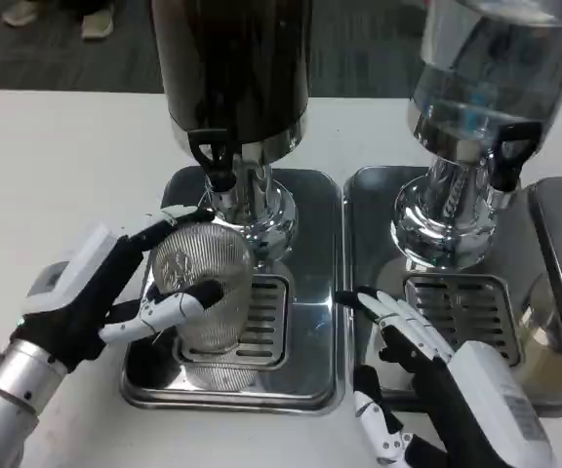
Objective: Grasp the cup under the faucet to collect the drink, then remove the cup.
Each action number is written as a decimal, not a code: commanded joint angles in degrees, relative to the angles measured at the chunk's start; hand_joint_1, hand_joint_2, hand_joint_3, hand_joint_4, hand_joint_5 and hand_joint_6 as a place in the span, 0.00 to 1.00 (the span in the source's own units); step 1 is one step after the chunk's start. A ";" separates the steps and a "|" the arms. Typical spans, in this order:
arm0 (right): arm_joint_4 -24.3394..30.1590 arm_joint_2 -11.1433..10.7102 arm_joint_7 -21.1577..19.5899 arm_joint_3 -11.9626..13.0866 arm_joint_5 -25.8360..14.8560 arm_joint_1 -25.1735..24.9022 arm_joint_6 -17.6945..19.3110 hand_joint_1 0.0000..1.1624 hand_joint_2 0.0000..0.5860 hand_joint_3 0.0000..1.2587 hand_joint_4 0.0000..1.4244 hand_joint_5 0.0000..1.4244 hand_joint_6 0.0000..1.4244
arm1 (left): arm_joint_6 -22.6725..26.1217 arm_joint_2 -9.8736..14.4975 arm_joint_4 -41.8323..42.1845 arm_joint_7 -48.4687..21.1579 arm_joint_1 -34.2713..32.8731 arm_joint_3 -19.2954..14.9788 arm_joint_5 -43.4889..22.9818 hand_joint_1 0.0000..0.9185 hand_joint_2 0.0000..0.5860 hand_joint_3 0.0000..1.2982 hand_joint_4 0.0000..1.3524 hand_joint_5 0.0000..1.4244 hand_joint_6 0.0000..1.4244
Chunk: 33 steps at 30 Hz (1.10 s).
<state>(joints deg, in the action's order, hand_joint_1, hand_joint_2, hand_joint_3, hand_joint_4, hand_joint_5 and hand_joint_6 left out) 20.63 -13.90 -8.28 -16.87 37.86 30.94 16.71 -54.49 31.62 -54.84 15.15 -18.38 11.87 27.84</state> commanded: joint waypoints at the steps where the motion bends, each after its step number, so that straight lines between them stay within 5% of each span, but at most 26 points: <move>1: 0.05 -0.03 0.70 0.39 -1.26 0.04 -0.31 0.41 1.00 0.13 0.07 0.06 0.25 | 2.47 -0.45 0.66 0.38 -1.03 0.59 1.41 0.07 0.21 0.21 0.13 0.21 0.16; 11: -0.36 0.34 0.62 0.26 -1.16 -0.18 -0.64 0.41 1.00 0.13 0.07 0.06 0.26 | 1.50 0.72 4.14 0.40 0.75 -0.20 0.35 0.07 0.21 0.19 0.12 0.19 0.18; 23: -0.64 0.21 0.73 0.38 -1.76 -0.67 -0.95 0.41 1.00 0.13 0.07 0.07 0.24 | -1.69 5.17 16.28 -2.38 10.99 -8.87 -6.95 0.00 0.15 0.15 0.08 0.15 0.17; 29: -0.69 0.37 1.00 0.04 -1.53 -1.27 -0.94 0.41 1.00 0.13 0.07 0.07 0.24 | -4.49 6.05 19.22 -7.38 14.48 -13.18 -15.45 0.00 0.22 0.17 0.13 0.18 0.19; 33: -0.93 0.37 1.01 0.18 -1.75 -1.42 -0.89 0.41 1.00 0.13 0.07 0.07 0.24 | -6.31 6.59 21.93 -18.07 15.36 -15.06 -32.40 0.00 0.19 0.21 0.18 0.21 0.20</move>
<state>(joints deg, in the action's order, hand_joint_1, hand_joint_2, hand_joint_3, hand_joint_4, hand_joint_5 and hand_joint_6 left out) 20.12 -13.66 -7.61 -16.81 36.72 29.58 16.12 -60.05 37.47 -34.96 2.55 -3.84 -2.30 3.65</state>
